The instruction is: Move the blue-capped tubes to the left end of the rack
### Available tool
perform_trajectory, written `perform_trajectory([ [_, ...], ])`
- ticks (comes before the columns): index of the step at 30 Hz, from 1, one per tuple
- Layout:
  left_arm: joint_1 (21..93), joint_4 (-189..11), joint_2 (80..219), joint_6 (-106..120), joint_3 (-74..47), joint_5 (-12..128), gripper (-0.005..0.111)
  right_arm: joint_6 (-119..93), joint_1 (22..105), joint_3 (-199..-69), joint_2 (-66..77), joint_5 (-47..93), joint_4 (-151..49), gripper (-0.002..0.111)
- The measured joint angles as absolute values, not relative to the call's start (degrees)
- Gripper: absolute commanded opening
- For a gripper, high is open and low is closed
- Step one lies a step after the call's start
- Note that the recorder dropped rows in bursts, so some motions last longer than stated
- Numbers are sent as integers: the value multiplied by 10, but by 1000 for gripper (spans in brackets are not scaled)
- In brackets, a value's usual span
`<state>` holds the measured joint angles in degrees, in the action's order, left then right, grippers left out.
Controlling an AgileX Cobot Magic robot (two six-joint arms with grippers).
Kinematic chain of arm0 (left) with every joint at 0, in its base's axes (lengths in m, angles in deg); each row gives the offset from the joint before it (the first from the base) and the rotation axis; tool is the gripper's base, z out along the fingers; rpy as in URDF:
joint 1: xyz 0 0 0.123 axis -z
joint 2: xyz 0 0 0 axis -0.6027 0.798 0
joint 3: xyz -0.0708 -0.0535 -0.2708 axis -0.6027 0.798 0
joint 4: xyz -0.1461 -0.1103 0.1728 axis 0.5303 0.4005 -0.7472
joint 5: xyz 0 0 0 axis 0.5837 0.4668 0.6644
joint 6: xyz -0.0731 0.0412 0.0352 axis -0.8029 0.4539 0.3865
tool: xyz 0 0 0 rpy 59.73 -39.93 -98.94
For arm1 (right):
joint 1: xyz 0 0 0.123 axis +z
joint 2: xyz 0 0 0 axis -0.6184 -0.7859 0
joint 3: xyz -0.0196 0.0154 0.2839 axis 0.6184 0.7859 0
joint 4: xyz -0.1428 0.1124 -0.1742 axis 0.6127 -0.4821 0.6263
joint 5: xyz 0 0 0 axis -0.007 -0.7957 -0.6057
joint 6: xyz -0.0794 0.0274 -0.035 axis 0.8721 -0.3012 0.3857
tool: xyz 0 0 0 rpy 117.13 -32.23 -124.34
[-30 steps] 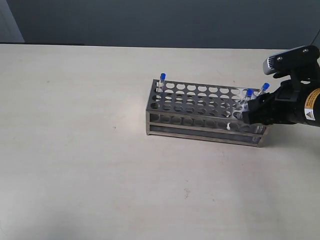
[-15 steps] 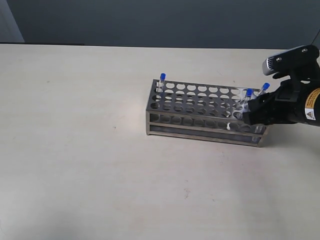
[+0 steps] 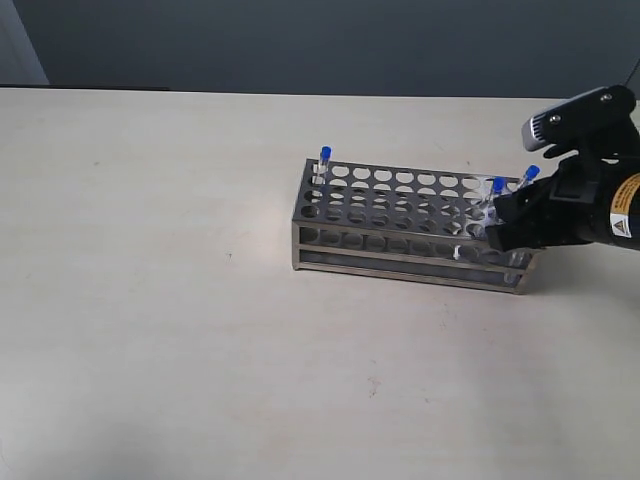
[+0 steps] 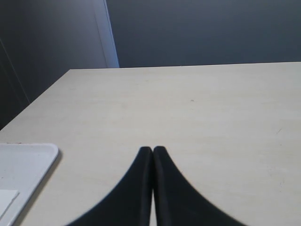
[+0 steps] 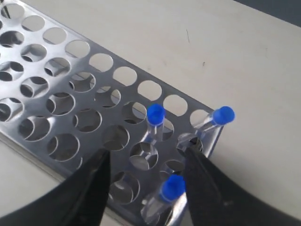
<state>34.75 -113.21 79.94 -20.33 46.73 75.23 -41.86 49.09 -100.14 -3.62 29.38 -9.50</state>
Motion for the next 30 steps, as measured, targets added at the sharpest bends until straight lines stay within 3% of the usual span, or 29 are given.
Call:
perform_trajectory([
  [7,347,-1132,799,-203,467,752,0,-410,443,-1001,-69,334,-111,48],
  [26,347,-1132,799,-203,467,752,0,-406,443,-1002,-125,378,-128,48],
  [28,347,-1132,799,-203,467,752,0,-406,443,-1002,-132,381,-137,44],
  [30,347,-1132,799,-203,467,752,0,-404,443,-1002,-134,383,-147,20],
])
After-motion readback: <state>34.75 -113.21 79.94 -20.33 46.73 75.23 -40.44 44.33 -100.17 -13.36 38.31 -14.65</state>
